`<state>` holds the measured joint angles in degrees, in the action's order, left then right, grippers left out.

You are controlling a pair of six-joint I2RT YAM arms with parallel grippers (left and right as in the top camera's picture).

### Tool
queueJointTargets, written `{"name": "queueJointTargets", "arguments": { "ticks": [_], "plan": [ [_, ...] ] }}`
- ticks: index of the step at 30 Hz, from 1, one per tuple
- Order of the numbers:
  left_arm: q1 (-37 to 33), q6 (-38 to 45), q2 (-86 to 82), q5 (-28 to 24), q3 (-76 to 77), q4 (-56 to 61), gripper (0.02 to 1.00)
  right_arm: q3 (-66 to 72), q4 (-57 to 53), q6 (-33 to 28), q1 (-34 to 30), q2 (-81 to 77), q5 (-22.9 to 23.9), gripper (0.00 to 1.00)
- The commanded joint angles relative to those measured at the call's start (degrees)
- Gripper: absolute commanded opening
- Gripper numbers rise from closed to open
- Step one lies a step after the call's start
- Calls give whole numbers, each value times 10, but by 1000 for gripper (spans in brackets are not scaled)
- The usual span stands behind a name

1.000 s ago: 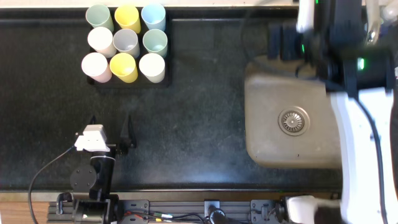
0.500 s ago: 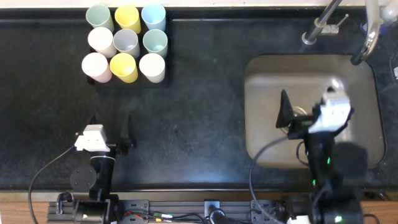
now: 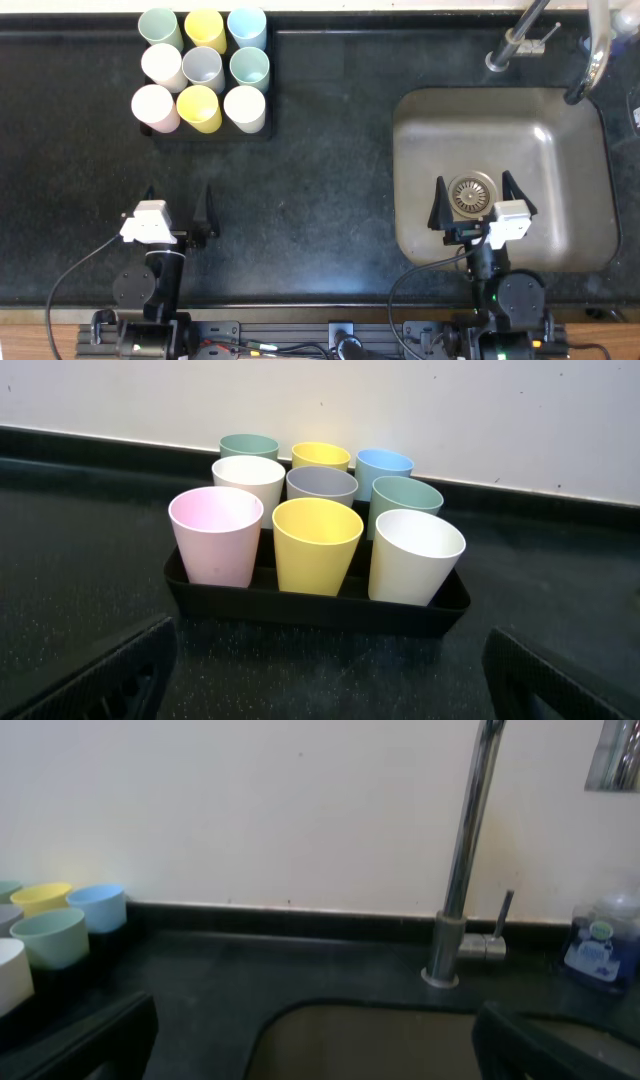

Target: Store Cups

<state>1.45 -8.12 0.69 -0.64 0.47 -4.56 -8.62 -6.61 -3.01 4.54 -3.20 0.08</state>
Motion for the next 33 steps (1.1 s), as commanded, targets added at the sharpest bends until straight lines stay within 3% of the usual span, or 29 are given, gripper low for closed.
{"name": "queueJointTargets", "arguments": {
  "ticks": [1, 33],
  "plan": [
    [-4, 6, -5, 3, 0, -3, 1000, 36, 16, 4, 1, 30, -2, 996],
    [-4, 6, -5, 3, 0, -3, 1000, 83, 22, 4, 1, 30, -3, 998]
  ]
}}
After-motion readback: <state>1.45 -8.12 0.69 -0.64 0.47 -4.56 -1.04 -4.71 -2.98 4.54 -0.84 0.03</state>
